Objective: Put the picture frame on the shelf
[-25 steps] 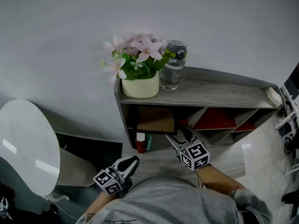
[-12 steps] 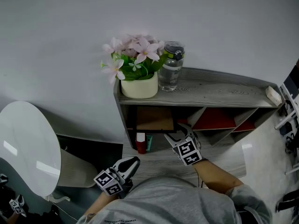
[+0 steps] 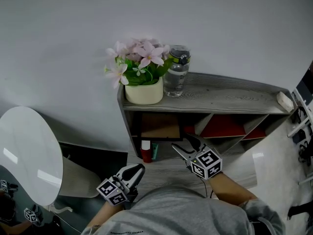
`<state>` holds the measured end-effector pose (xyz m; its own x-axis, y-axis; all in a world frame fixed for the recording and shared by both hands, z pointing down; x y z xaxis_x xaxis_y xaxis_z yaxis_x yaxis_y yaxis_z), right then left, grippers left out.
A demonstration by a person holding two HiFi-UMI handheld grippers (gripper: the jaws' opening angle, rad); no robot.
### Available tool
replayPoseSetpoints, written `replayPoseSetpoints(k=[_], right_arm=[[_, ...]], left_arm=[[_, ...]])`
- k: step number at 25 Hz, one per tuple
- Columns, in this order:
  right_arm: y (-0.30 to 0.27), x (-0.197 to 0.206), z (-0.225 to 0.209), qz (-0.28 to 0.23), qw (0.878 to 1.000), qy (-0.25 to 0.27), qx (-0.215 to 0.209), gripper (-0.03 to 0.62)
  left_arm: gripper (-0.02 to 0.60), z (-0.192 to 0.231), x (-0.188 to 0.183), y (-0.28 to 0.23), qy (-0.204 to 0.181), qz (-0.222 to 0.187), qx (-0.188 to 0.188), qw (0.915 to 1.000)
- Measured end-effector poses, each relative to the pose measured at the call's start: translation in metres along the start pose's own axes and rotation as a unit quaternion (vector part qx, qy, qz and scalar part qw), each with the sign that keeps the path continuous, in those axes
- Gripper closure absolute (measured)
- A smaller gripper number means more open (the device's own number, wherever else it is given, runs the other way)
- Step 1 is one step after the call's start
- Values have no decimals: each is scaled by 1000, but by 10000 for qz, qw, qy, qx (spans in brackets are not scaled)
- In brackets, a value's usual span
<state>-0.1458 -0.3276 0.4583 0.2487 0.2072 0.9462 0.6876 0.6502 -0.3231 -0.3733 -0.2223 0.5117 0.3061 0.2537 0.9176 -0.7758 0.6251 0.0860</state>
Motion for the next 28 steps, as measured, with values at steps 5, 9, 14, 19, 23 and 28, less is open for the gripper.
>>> replayPoseSetpoints(k=[5, 9, 14, 19, 23, 28], right_arm=[[43, -17, -5, -640, 9920, -683, -843, 418], [69, -25, -17, -865, 9881, -880, -918, 460], [98, -24, -36, -1104, 9841, -943, -1021, 521], [133, -15, -61, -1226, 9830, -746, -1147, 602], [167, -2, -91, -1210, 9825, -625, -1268, 602], [211, 21, -135, -1147, 9833, -600, -1283, 595]], left_arm=[[537, -2, -16, -8, -215, -130, 33, 9997], [537, -5, -25, -21, -328, -182, 89, 9993], [537, -28, -33, -41, -510, -213, 81, 9984], [545, -57, -41, -72, -748, -240, -56, 9969], [560, -88, -36, -111, -854, -283, -153, 9958], [568, -125, -17, -167, -846, -280, -207, 9958]])
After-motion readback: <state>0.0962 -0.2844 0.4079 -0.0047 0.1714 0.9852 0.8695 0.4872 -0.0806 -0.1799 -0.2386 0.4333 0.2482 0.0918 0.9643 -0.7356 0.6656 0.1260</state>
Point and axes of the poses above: the fingertips, and each gripper's own axes: y backward along the fingers, z to its left, x out of its underside, the point moved 6 cm from there along y, backward along the fingers, and after that the axes turned 3 degrees about z, right-handed, at the moved point
